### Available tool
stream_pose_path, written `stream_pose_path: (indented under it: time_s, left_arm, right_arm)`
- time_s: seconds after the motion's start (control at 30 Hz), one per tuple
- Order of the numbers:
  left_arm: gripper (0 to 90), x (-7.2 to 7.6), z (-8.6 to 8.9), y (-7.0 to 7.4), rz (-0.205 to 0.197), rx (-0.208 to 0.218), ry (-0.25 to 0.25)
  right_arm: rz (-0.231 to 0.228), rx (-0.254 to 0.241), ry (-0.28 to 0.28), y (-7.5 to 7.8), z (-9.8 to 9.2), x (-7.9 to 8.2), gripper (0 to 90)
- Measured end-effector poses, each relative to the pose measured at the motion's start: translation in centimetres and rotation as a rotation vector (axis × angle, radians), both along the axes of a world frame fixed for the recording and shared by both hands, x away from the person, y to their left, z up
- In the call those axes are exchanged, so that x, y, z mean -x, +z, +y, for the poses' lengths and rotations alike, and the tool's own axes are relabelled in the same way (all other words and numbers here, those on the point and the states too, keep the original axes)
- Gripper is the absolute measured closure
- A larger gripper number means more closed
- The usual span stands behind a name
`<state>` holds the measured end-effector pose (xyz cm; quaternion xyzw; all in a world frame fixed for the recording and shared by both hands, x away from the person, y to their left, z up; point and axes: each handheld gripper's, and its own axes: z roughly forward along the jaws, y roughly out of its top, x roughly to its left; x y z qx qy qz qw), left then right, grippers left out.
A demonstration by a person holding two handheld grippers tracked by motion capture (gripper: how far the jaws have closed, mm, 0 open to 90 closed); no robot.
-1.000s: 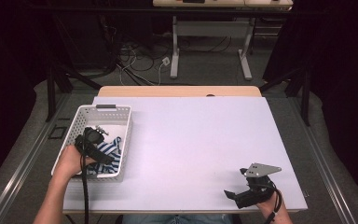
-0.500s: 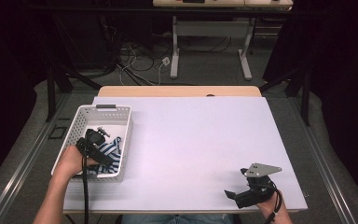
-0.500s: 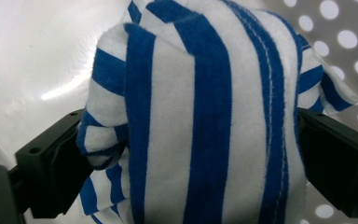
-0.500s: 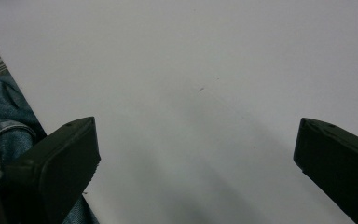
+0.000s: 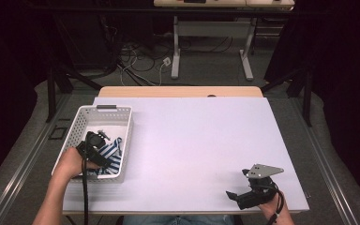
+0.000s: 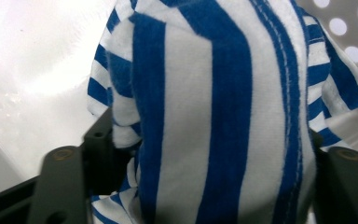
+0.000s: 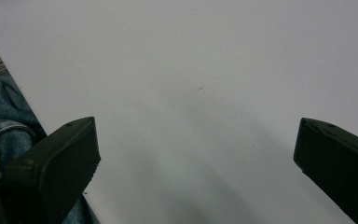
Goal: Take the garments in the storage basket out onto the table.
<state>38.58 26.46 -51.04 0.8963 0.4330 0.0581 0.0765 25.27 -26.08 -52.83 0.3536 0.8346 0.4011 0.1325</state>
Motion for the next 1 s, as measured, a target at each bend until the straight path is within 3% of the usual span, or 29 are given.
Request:
stream_pose_path:
  time_s: [0.2,0.3,0.67,1.0]
  left_arm:
    - [50.2,0.2,0.1,0.0,-0.015,0.004,-0.012]
    - [53.7,0.3,0.2,0.1,-0.024,0.004,-0.026]
    - [54.2,0.5,0.4,0.5,-0.062,0.022,-0.036]
    - [54.1,0.8,1.1,1.2,-0.124,0.06,-0.028]
  right_arm:
    - [-0.002,0.004,0.003,0.0,0.0,0.0,0.0]
    - [0.0,0.0,-0.002,0.0,0.0,0.0,0.0]
    - [-0.001,0.0,0.003,0.0,-0.1,0.0,0.0]
    - [-0.002,0.0,0.002,0.0,-0.1,0.0,0.0]
